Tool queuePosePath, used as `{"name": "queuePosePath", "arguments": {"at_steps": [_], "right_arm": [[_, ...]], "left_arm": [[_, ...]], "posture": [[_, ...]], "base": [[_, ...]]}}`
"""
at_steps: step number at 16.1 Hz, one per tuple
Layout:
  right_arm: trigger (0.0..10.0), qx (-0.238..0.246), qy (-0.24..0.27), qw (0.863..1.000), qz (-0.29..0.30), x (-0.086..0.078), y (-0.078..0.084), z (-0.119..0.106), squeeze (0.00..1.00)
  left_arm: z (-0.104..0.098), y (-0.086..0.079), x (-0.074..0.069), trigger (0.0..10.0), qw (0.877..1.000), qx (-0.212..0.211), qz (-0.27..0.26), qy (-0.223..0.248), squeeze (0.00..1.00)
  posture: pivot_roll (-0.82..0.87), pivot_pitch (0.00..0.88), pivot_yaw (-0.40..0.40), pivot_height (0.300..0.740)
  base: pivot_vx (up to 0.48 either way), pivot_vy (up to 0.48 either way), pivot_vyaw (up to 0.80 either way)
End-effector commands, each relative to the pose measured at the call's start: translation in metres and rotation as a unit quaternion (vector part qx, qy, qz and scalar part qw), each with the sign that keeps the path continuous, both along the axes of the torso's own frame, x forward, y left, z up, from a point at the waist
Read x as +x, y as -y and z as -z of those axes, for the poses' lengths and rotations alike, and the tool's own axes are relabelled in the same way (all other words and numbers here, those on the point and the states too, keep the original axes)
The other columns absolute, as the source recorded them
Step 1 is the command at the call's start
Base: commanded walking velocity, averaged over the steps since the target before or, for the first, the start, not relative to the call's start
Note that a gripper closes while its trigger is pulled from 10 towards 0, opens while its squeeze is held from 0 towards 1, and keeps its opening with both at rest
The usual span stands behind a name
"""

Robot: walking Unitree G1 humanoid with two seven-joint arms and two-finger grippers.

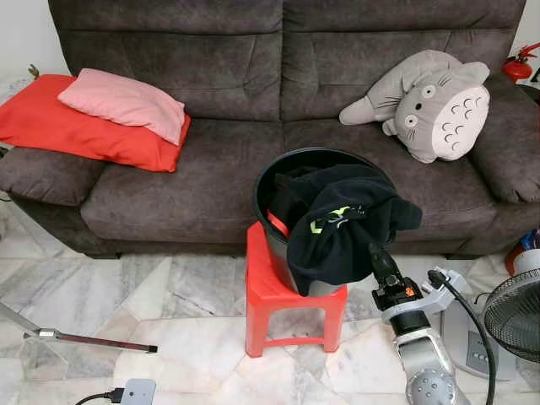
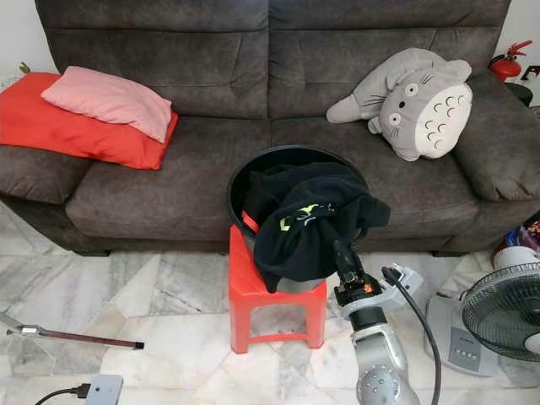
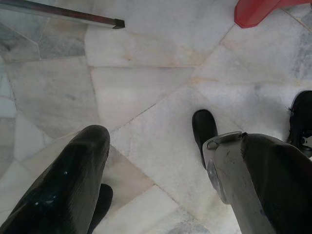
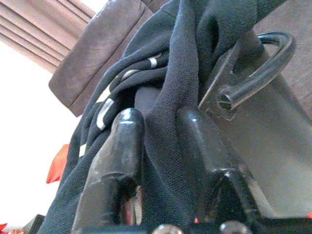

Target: Hang hanger

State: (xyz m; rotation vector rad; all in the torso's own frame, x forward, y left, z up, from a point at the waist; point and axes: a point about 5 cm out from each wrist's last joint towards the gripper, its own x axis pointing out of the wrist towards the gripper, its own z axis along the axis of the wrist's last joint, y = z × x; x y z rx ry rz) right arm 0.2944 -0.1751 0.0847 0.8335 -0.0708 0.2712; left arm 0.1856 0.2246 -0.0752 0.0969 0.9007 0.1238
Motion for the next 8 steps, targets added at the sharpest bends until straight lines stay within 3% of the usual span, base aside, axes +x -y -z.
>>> {"name": "queuePosePath", "arguments": {"at_steps": [1, 8], "right_arm": [[0.0, -0.001, 0.004, 1.000, -0.008, -0.0036, -0.0038, 0.0013, 0.00], [0.0, -0.004, 0.002, 1.000, -0.006, -0.0053, -0.0042, 0.0040, 0.00]], "left_arm": [[0.0027, -0.0037, -0.0072, 10.0, 1.000, 0.009, 0.002, -0.011, 0.00], [0.0033, -0.0022, -0.0076, 10.0, 1.000, 0.006, 0.006, -0.014, 0.00]], "posture": [[-0.14, 0.198, 0.034, 0.740], [-0.14, 0.198, 0.035, 0.740]], "base": [[0.000, 0.000, 0.00], [0.000, 0.000, 0.00]]}}
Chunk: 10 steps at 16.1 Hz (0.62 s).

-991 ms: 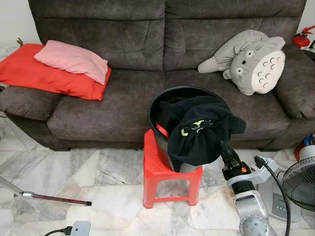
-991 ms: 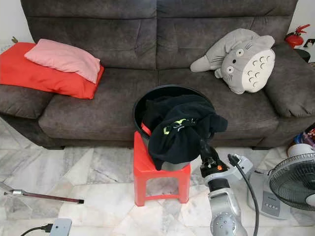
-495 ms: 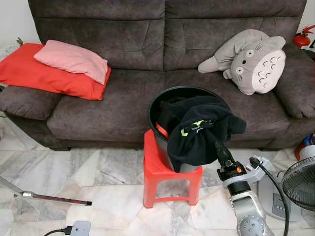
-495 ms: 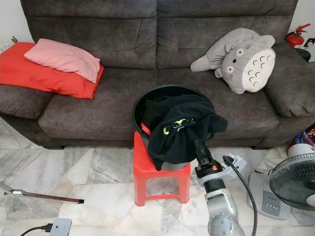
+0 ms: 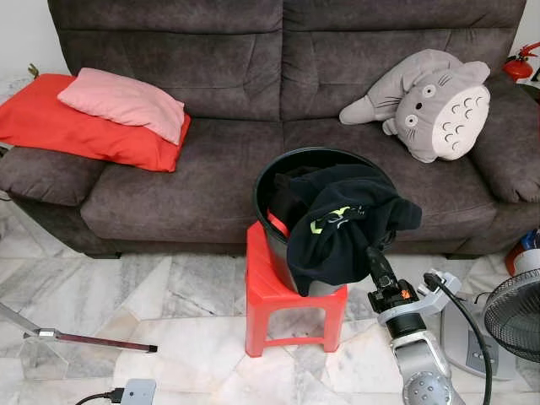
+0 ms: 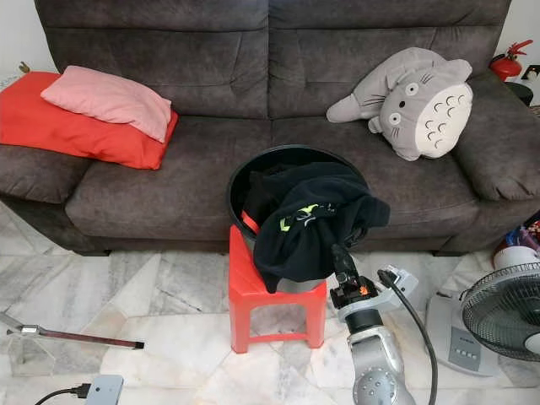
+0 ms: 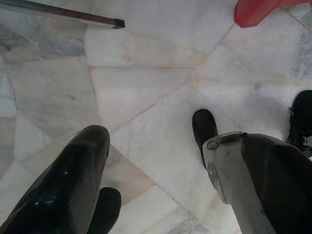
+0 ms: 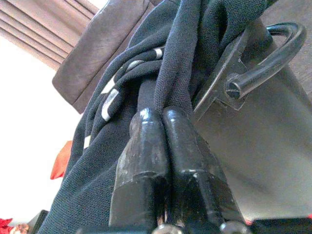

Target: Hang hanger

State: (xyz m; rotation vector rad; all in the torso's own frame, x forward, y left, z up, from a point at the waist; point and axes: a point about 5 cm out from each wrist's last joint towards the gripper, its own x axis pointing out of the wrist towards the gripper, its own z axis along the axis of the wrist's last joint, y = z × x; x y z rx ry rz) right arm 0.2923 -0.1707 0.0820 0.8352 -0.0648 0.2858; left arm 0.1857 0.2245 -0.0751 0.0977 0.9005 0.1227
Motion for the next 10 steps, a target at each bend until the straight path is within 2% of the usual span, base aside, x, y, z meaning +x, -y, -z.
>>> {"name": "queuePosePath", "arguments": {"at_steps": [1, 3, 5, 6, 10], "right_arm": [[0.0, -0.004, 0.002, 1.000, 0.002, -0.003, 0.000, 0.001, 0.00], [0.0, -0.006, 0.005, 1.000, 0.003, -0.002, 0.000, 0.000, 0.00], [0.0, -0.031, 0.026, 0.998, 0.038, 0.003, 0.007, -0.014, 0.00], [0.0, -0.024, 0.063, 0.995, 0.073, 0.008, 0.015, -0.033, 0.00], [0.0, -0.011, 0.146, 0.983, 0.108, 0.019, 0.027, -0.087, 0.00]], "left_arm": [[0.003, -0.002, -0.008, 10.0, 1.000, 0.005, 0.005, -0.014, 0.00], [0.004, -0.003, -0.008, 10.0, 1.000, 0.006, 0.005, -0.016, 0.00], [0.004, -0.004, -0.009, 10.0, 1.000, 0.008, 0.005, -0.017, 0.00], [0.004, -0.004, -0.009, 10.0, 1.000, 0.008, 0.005, -0.017, 0.00], [0.004, -0.002, -0.008, 10.0, 1.000, 0.007, 0.006, -0.016, 0.00]], "posture": [[-0.14, 0.199, 0.035, 0.740], [-0.13, 0.197, 0.035, 0.740], [-0.13, 0.197, 0.037, 0.740], [-0.14, 0.199, 0.037, 0.740], [-0.14, 0.199, 0.037, 0.740]], "base": [[0.000, 0.000, 0.00], [0.000, 0.000, 0.00], [0.000, 0.000, 0.00], [0.000, 0.000, 0.00], [0.000, 0.000, 0.00]]}}
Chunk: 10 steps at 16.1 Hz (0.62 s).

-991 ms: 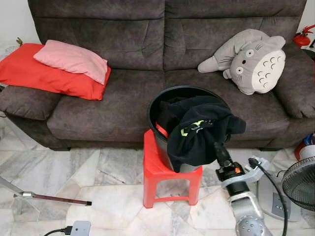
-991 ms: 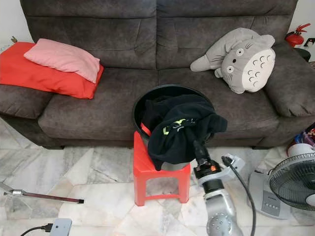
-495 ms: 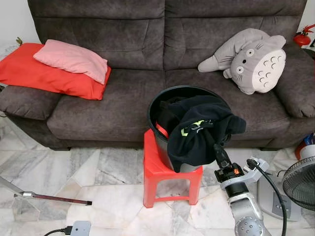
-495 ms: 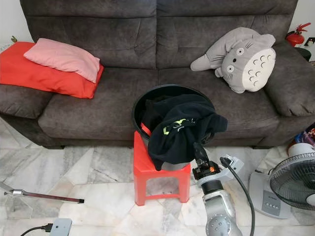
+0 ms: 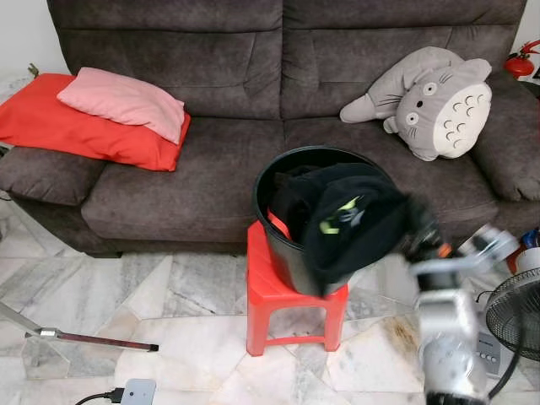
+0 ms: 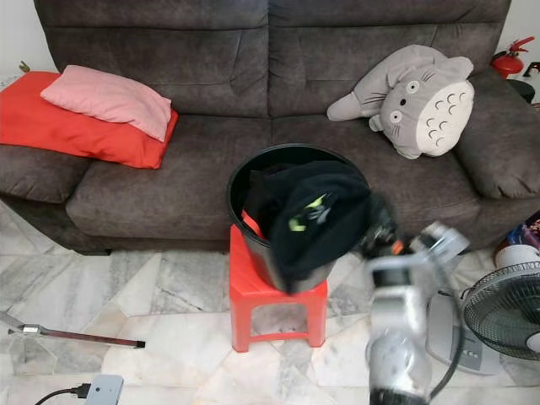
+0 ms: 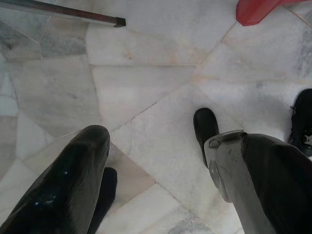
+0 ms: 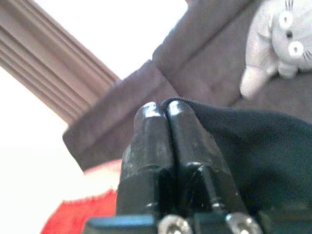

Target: Hang hanger

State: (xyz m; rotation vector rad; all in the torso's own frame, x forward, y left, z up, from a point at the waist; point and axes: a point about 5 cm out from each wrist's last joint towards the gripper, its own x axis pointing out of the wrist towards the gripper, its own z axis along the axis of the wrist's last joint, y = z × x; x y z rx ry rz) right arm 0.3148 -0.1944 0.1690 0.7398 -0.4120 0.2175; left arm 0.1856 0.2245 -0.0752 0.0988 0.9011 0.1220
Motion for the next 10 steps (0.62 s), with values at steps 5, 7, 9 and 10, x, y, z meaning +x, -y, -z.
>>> {"name": "queuePosePath", "arguments": {"at_steps": [5, 7, 9, 10], "right_arm": [[0.0, -0.080, 0.004, 0.997, -0.018, 0.025, -0.004, -0.023, 0.00], [0.0, -0.101, -0.048, 0.993, -0.026, 0.040, -0.003, -0.014, 0.00], [0.0, -0.116, -0.091, 0.989, -0.029, 0.051, -0.001, -0.004, 0.00], [0.0, -0.129, -0.101, 0.986, -0.030, 0.054, -0.001, -0.003, 0.00]], "left_arm": [[0.004, 0.000, -0.008, 10.0, 1.000, 0.005, 0.007, -0.016, 0.00], [0.004, -0.001, -0.007, 10.0, 1.000, 0.005, 0.005, -0.015, 0.00], [0.004, -0.001, -0.008, 10.0, 1.000, 0.005, 0.004, -0.016, 0.00], [0.004, -0.002, -0.008, 10.0, 1.000, 0.006, 0.004, -0.016, 0.00]], "posture": [[-0.13, 0.196, 0.034, 0.740], [-0.12, 0.193, 0.032, 0.740], [-0.12, 0.192, 0.033, 0.740], [-0.12, 0.191, 0.034, 0.740]], "base": [[0.000, 0.000, 0.00], [0.000, 0.000, 0.00], [0.000, 0.000, 0.00], [0.000, 0.000, 0.00]]}}
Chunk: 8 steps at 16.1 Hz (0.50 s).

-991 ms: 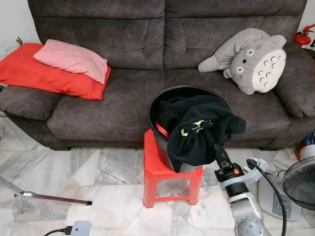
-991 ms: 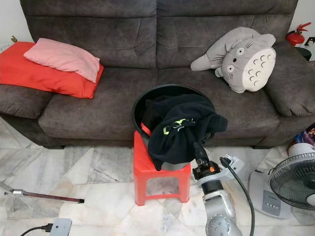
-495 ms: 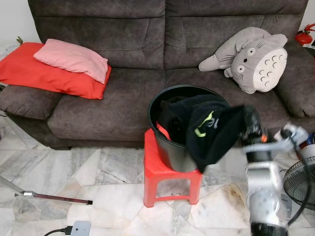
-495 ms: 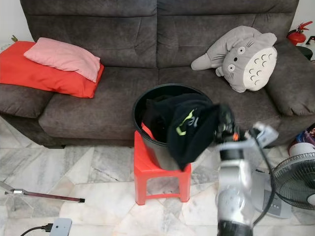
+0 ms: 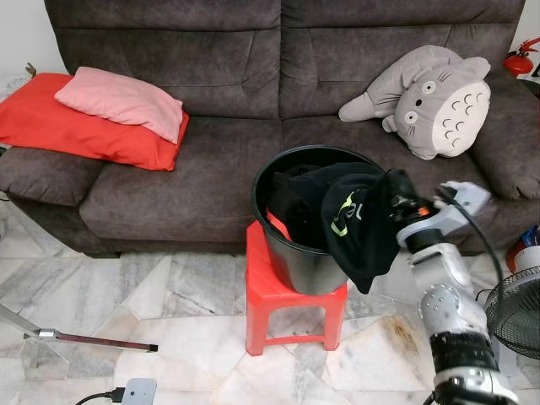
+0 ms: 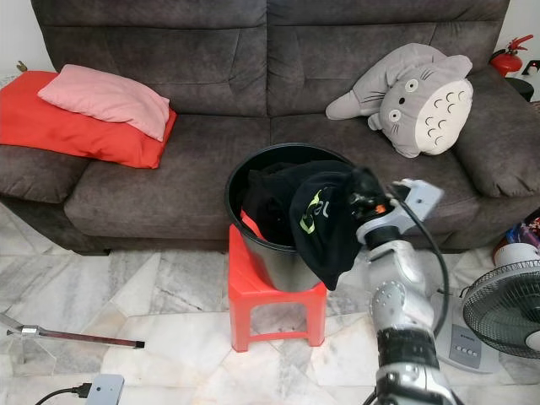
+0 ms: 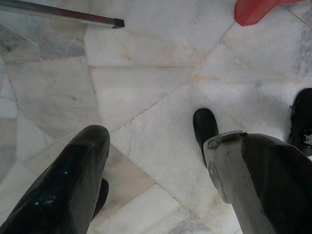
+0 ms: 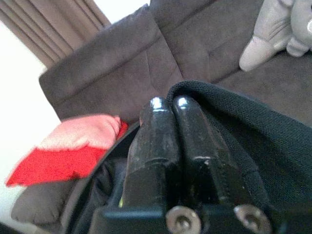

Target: Hang hanger

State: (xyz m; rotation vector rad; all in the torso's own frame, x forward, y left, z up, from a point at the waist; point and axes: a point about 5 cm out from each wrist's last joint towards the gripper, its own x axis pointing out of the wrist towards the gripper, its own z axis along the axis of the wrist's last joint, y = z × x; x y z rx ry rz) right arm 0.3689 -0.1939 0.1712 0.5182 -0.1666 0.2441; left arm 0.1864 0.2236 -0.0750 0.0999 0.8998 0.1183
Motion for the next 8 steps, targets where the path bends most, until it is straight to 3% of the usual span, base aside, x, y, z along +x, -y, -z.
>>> {"name": "queuePosePath", "arguments": {"at_steps": [1, 3, 5, 8], "right_arm": [[0.0, -0.026, -0.002, 1.000, -0.011, 0.004, -0.003, -0.001, 0.00], [0.0, -0.090, 0.037, 0.991, -0.094, 0.011, -0.023, -0.012, 0.00], [0.0, -0.159, 0.058, 0.978, -0.124, 0.014, -0.032, -0.012, 0.00], [0.0, -0.191, 0.049, 0.962, -0.187, 0.014, -0.048, -0.002, 0.00]], "left_arm": [[0.004, -0.003, -0.009, 10.0, 1.000, 0.006, 0.002, -0.017, 0.00], [0.003, -0.006, -0.008, 10.0, 1.000, 0.009, -0.002, -0.015, 0.00], [0.003, -0.007, -0.008, 10.0, 1.000, 0.010, -0.002, -0.015, 0.00], [0.002, -0.008, -0.008, 10.0, 1.000, 0.012, -0.005, -0.014, 0.00]], "posture": [[-0.12, 0.191, 0.034, 0.740], [-0.11, 0.188, 0.035, 0.740], [-0.10, 0.187, 0.036, 0.740], [-0.09, 0.185, 0.037, 0.740]], "base": [[0.000, 0.000, 0.00], [0.000, 0.000, 0.00], [0.000, 0.000, 0.00], [0.000, 0.000, 0.00]]}}
